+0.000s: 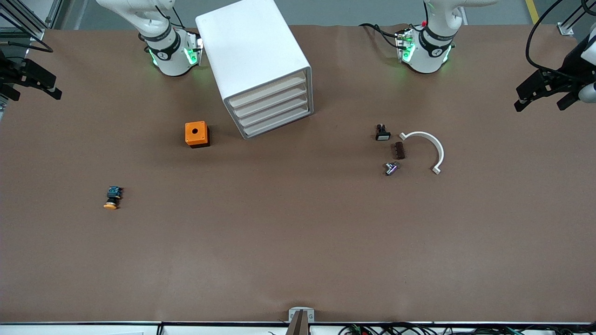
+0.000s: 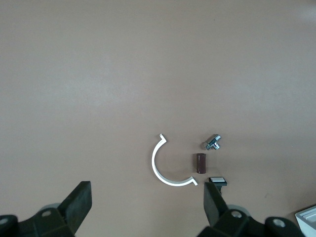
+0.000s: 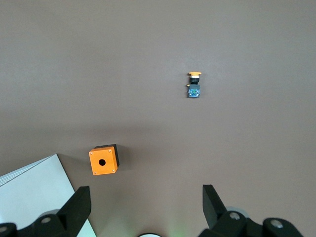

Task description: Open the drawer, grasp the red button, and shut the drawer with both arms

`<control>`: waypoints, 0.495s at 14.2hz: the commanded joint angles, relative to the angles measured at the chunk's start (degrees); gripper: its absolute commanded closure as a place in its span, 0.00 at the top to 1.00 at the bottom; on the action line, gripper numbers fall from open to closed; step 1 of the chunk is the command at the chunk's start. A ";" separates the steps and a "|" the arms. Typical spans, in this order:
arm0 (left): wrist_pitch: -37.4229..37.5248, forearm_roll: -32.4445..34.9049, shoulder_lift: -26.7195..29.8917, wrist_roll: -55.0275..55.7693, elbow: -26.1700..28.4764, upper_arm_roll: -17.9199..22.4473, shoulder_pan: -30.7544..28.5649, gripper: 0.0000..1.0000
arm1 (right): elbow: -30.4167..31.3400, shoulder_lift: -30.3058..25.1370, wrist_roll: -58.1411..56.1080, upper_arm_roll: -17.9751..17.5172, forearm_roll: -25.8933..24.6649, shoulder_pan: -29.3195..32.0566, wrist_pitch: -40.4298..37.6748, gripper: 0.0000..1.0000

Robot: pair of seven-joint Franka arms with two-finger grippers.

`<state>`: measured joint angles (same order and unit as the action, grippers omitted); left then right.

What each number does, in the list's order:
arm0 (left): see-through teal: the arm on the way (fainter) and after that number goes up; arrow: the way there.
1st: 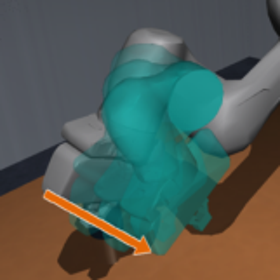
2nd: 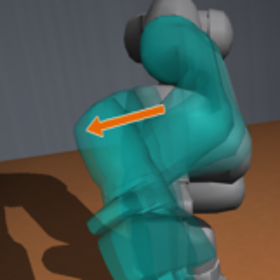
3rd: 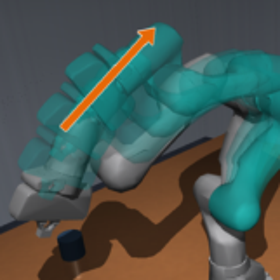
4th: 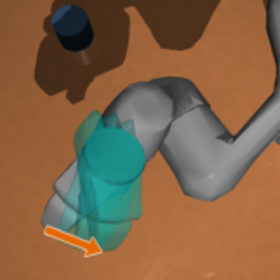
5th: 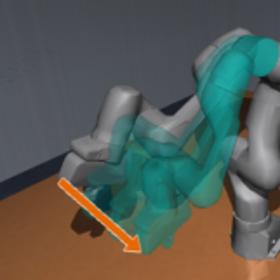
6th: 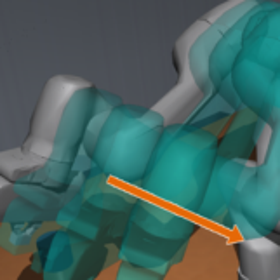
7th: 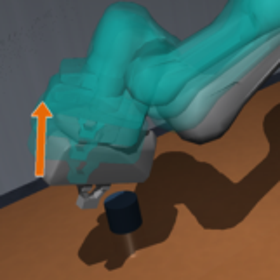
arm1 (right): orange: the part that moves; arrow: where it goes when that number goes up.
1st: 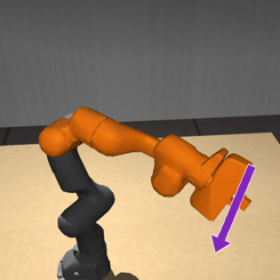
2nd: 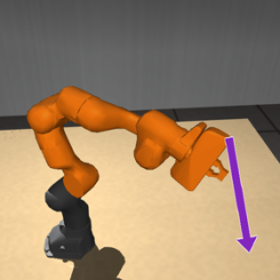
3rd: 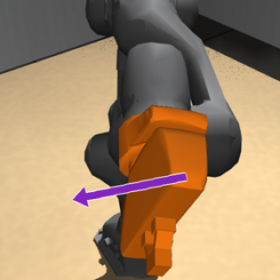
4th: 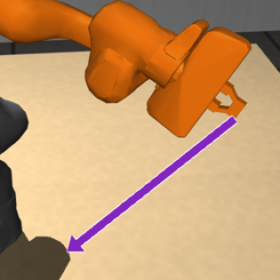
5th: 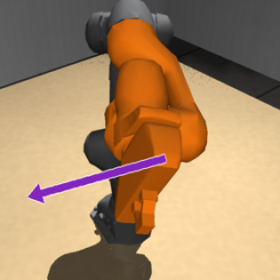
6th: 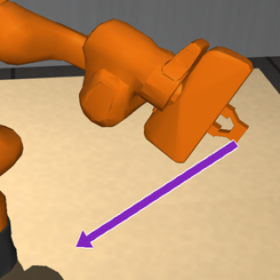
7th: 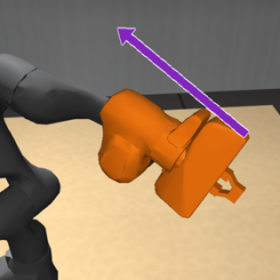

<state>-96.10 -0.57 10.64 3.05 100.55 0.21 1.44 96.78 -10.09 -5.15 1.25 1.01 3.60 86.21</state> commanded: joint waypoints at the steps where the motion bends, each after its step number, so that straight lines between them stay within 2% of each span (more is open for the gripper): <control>1: 1.09 0.92 -0.45 0.21 -1.06 -0.39 -0.21 1.00 | 0.95 -1.25 0.23 -0.10 0.31 0.27 -0.08 1.00; 7: 1.09 0.66 -1.76 0.55 -1.41 -0.39 -0.30 1.00 | 0.95 -1.25 0.32 -0.10 0.31 0.27 -0.17 1.00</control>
<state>-96.09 -0.57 10.37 3.05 100.55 0.21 1.44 96.78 -10.09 -5.15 1.25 1.01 3.60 86.19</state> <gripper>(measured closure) 0.000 0.000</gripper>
